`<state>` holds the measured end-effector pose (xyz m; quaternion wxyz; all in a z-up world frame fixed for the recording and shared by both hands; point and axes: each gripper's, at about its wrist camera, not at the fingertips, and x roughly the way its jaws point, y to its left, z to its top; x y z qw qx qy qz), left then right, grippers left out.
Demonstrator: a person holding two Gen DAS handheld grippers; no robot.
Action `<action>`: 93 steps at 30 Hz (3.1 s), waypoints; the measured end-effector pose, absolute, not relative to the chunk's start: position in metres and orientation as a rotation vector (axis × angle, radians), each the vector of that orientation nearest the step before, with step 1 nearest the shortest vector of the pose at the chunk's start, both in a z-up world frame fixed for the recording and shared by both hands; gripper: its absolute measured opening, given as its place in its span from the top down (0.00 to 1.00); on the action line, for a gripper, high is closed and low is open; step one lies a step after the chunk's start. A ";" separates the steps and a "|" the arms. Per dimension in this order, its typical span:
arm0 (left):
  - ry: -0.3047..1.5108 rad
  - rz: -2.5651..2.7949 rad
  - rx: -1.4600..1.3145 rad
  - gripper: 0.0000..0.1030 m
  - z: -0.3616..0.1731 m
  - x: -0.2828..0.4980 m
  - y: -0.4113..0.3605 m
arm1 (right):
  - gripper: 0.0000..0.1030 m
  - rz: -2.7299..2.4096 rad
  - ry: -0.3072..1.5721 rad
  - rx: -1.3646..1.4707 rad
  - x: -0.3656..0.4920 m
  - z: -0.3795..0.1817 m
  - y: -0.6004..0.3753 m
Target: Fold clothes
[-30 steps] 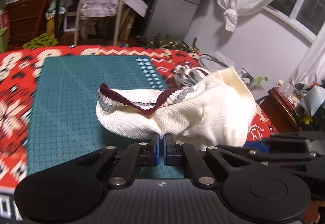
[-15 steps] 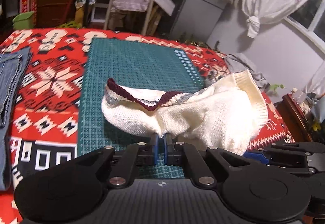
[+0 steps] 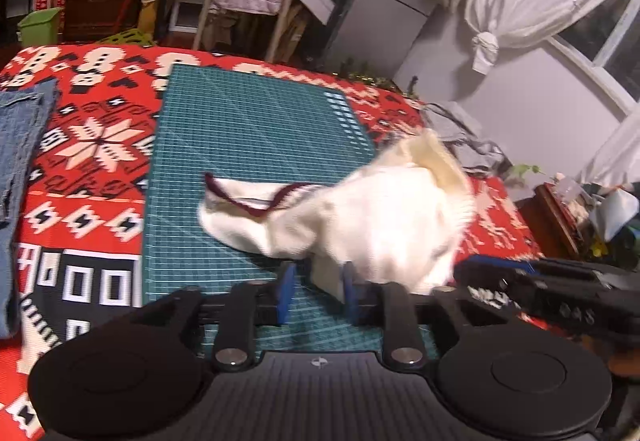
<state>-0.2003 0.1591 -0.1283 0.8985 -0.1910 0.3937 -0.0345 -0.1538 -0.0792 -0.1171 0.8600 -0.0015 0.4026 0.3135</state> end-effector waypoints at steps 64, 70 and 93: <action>0.826 0.060 -0.487 0.79 -0.157 -0.138 0.208 | 0.82 0.559 1.009 -0.085 -0.116 -0.158 -0.111; 0.861 0.054 -0.503 0.77 -0.155 -0.162 0.206 | 0.78 0.582 0.954 -0.160 -0.118 -0.134 -0.119; 0.757 0.078 -0.217 0.40 -0.105 -0.151 0.132 | 0.67 0.682 0.824 -0.295 -0.089 -0.135 -0.063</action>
